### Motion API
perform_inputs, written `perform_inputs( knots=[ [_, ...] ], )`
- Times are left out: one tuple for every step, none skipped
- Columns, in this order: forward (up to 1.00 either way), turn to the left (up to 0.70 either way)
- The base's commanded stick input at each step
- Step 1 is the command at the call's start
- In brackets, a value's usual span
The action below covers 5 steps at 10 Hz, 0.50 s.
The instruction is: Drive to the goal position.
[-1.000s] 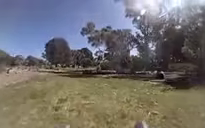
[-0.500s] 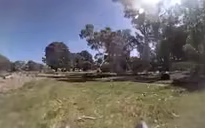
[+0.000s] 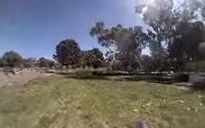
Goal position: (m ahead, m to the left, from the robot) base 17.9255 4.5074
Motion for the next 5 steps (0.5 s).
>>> perform_inputs(
  knots=[
    [1.0, 0.27],
    [1.0, 0.27],
    [1.0, 0.14],
    [1.0, 0.0],
    [1.0, 0.0]
  ],
)
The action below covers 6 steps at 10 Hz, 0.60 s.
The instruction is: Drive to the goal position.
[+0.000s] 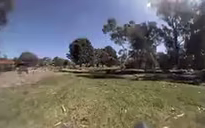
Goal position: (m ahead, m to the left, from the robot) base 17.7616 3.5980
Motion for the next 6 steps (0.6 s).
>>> perform_inputs(
  knots=[
    [1.0, 0.04],
    [1.0, 0.19],
    [1.0, 0.27],
    [1.0, 0.27],
    [1.0, 0.0],
    [1.0, 0.0]
  ],
)
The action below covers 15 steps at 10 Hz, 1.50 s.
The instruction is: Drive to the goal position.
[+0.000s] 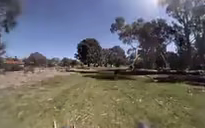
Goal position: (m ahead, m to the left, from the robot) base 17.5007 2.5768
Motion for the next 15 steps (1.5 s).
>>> perform_inputs(
  knots=[
    [1.0, 0.15],
    [1.0, 0.27],
    [1.0, 0.27],
    [1.0, 0.21],
    [1.0, 0.06],
    [1.0, 0.0],
    [1.0, 0.0],
    [1.0, 0.13],
    [1.0, 0.27],
    [1.0, 0.13],
    [1.0, 0.01],
    [1.0, 0.16],
    [1.0, 0.0],
    [1.0, 0.0],
    [1.0, -0.06]
  ],
)
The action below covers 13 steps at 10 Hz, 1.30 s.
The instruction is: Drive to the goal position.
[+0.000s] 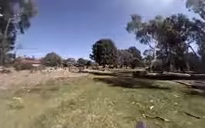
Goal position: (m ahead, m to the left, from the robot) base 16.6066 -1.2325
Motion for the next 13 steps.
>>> perform_inputs(
  knots=[
    [1.0, -0.21],
    [1.0, -0.27],
    [1.0, -0.27],
    [1.0, 0.0],
    [1.0, 0.0],
    [1.0, 0.0],
    [1.0, 0.0],
    [1.0, 0.0],
    [1.0, 0.0],
    [1.0, 0.0],
    [1.0, 0.0],
    [1.0, 0.0],
    [1.0, 0.0]
  ],
)
